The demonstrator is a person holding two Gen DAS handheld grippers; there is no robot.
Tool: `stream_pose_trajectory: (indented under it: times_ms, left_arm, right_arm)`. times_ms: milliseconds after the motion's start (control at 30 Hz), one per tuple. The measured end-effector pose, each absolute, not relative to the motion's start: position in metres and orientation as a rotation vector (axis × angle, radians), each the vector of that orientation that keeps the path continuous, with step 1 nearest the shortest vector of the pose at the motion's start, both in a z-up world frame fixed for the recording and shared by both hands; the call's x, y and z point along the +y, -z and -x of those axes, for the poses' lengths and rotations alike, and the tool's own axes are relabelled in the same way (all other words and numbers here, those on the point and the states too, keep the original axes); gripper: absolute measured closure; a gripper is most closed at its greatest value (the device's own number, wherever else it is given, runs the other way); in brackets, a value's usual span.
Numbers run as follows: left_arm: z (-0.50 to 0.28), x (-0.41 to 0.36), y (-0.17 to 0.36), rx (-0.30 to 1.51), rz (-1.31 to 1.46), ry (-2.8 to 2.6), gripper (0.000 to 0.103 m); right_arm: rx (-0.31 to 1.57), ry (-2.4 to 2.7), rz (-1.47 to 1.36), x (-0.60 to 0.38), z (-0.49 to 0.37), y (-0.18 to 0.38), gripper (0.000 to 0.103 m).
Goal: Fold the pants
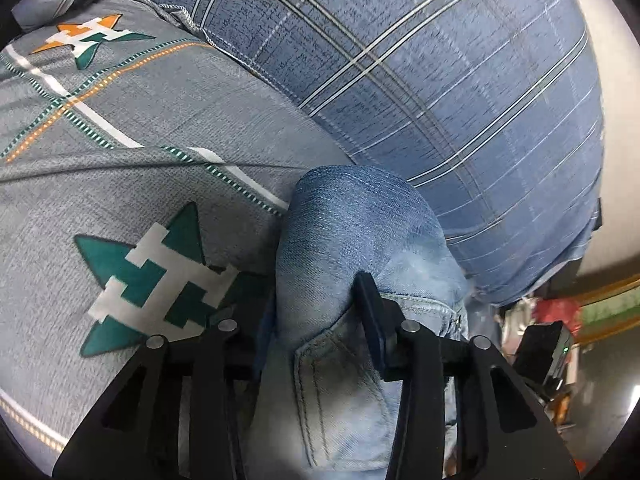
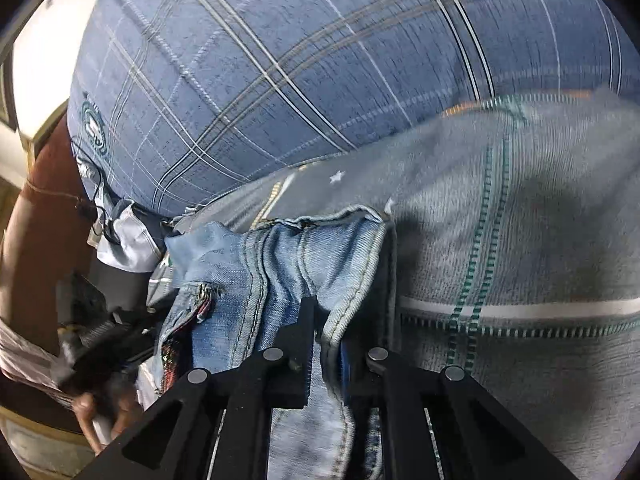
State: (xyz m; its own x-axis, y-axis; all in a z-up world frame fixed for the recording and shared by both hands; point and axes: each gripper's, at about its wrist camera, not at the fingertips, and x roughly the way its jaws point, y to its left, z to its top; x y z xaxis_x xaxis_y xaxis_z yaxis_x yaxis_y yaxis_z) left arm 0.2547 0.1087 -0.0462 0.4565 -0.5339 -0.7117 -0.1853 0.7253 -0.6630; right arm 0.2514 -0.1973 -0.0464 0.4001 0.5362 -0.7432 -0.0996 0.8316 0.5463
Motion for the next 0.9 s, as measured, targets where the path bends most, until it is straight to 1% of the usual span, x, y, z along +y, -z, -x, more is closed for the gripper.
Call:
stream_pose_trajectory:
  times_ms: [33, 100, 167, 233, 367, 533, 700, 767, 833, 900]
  left_arm:
    - [-0.252, 0.112, 0.043, 1.101, 0.756, 0.224, 0.063]
    - [-0.245, 0.118, 0.035, 1.094, 0.736, 0.18, 0.063]
    - [-0.234, 0.124, 0.022, 1.075, 0.714, 0.162, 0.063]
    - [-0.224, 0.124, 0.009, 1.054, 0.685, 0.179, 0.063]
    - [-0.203, 0.117, -0.001, 1.036, 0.671, 0.208, 0.063]
    - [-0.17, 0.086, -0.009, 1.025, 0.573, 0.26, 0.063]
    - [-0.162, 0.045, 0.006, 1.08, 0.402, 0.252, 0.063]
    - [-0.158, 0.036, 0.011, 1.063, 0.343, 0.221, 0.063]
    - [-0.155, 0.03, 0.015, 1.041, 0.322, 0.208, 0.063]
    - [-0.152, 0.025, 0.016, 1.017, 0.292, 0.185, 0.063]
  right_arm:
    - [1.079, -0.424, -0.455, -0.198, -0.249, 0.041, 0.093]
    - [1.039, -0.435, -0.468, -0.201, -0.243, 0.03, 0.087]
    - [1.003, -0.437, -0.498, -0.208, -0.235, 0.021, 0.084]
    - [0.965, -0.417, -0.518, -0.216, -0.226, 0.011, 0.084]
    - [0.908, -0.39, -0.537, -0.229, -0.206, -0.008, 0.084]
    - [0.853, -0.48, -0.454, -0.215, -0.167, -0.032, 0.084]
    - [0.9, -0.471, -0.3, -0.186, -0.137, -0.027, 0.084]
    - [0.938, -0.43, -0.246, -0.18, -0.136, -0.017, 0.084]
    - [0.991, -0.388, -0.193, -0.174, -0.141, -0.004, 0.084]
    - [1.091, -0.353, -0.125, -0.166, -0.151, 0.021, 0.084]
